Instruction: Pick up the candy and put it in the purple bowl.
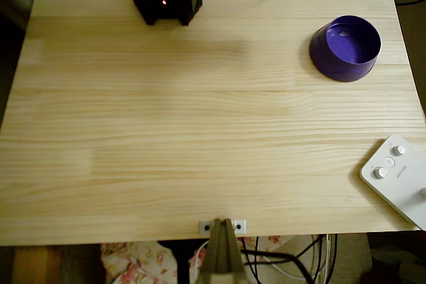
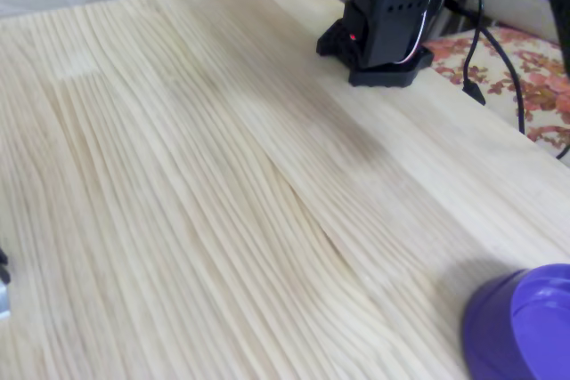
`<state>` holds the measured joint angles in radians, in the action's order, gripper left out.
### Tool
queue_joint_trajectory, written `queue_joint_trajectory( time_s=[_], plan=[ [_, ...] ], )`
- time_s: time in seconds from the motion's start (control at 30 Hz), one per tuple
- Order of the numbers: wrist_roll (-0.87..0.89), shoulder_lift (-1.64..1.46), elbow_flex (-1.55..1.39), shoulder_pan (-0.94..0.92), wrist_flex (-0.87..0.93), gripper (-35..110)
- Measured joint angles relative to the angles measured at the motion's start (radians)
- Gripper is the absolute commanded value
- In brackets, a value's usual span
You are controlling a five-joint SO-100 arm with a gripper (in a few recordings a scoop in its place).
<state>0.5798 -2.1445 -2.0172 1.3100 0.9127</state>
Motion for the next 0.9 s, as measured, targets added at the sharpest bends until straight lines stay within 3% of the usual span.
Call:
queue_joint_trajectory(
  time_s=[0.27,0.9],
  plan=[
    [-0.075,0.123,0.000,-0.015,-0.216,-1],
    [-0.074,0.370,0.002,-0.115,-0.291,5]
  ],
)
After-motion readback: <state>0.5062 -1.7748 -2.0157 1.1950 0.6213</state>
